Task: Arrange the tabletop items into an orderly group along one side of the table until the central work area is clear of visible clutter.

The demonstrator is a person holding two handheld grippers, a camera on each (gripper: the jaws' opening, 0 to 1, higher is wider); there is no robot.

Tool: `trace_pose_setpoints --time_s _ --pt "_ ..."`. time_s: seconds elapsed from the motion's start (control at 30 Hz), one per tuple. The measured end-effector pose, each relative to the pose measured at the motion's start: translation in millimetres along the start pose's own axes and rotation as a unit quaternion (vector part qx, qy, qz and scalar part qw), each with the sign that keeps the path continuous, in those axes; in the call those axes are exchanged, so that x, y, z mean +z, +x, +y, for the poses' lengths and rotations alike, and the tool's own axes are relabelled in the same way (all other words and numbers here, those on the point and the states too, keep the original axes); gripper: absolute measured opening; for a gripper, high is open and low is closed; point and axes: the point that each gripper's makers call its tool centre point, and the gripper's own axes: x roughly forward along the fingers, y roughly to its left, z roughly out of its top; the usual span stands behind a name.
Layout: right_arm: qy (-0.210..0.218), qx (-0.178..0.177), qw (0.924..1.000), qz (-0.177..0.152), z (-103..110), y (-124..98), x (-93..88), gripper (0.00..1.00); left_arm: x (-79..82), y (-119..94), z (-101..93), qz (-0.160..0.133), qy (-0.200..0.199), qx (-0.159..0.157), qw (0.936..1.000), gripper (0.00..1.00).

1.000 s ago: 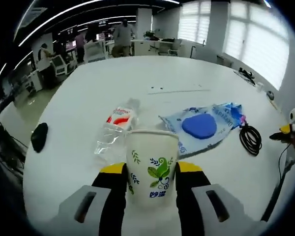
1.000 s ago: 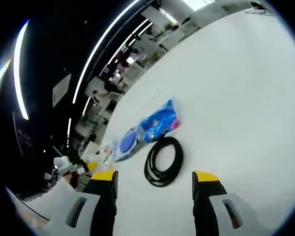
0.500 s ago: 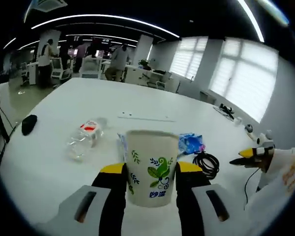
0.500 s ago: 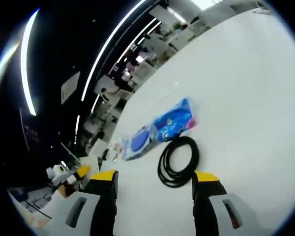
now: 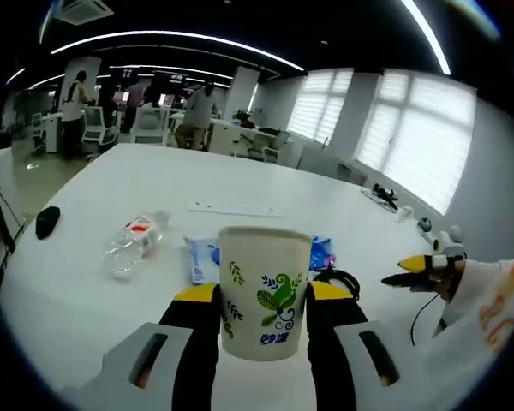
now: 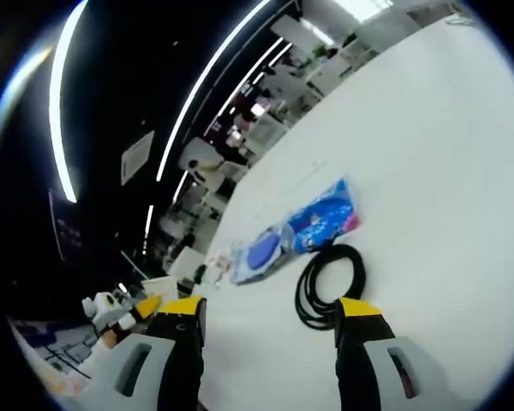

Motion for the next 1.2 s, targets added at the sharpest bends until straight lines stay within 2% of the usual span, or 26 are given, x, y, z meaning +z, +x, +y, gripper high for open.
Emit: trace_pose_setpoints --time_s 0.13,0.27,0.3,0.37,0.43,0.53,0.63,0.77,0.87,0.93,1.07,1.13,1.2 --pt "-0.014 0.030 0.9994 -0.004 20.9 -2.7 6.9 0.61 16.7 -1.6 -31.5 -0.030 -0.021 -0.037 0.9987 0.39" --pt "-0.038 0.083 0.9959 -0.007 60.4 -5.3 18.1 0.62 25.8 0.2 -53.6 -0.038 -0.023 -0.058 0.9974 0.39" --pt "-0.048 0.104 0.9934 -0.004 75.6 -6.5 20.9 0.62 27.0 1.3 -58.7 -0.039 -0.023 -0.063 0.9970 0.39" --pt "-0.061 0.125 0.9902 0.000 91.3 -7.4 24.4 0.62 30.1 4.1 -75.4 -0.043 -0.027 -0.083 0.9953 0.39" --pt "-0.088 0.159 0.9834 0.010 117.1 -9.7 26.3 0.62 32.5 7.3 -87.6 -0.047 -0.031 -0.101 0.9934 0.39" --pt "-0.119 0.190 0.9743 0.025 141.5 -12.6 24.8 0.62 34.7 11.5 -109.6 -0.047 -0.028 -0.123 0.9909 0.39" --pt "-0.144 0.232 0.9613 0.037 169.9 -17.6 24.1 0.62 38.6 14.4 -128.7 -0.053 -0.042 -0.154 0.9858 0.39" --pt "-0.152 0.249 0.9554 0.045 186.1 -18.5 26.4 0.62 46.2 12.6 -159.5 -0.060 -0.040 -0.203 0.9765 0.39" --pt "-0.159 0.268 0.9490 0.047 198.2 -21.1 28.8 0.65 47.1 10.7 -176.5 -0.053 -0.031 -0.237 0.9695 0.39" --pt "-0.165 0.288 0.9420 0.052 210.0 -24.9 27.8 0.67 45.5 11.1 -187.0 -0.047 -0.020 -0.255 0.9657 0.39" --pt "-0.182 0.295 0.9357 0.065 214.4 -25.1 21.8 0.67 40.0 10.7 -206.9 -0.029 -0.009 -0.292 0.9560 0.38" --pt "-0.190 0.289 0.9358 0.069 210.3 -23.4 19.7 0.67 35.2 12.4 -212.3 -0.019 0.001 -0.297 0.9547 0.38" --pt "-0.198 0.285 0.9356 0.068 206.1 -23.0 19.7 0.60 32.4 13.4 -214.9 -0.014 0.005 -0.299 0.9541 0.38"
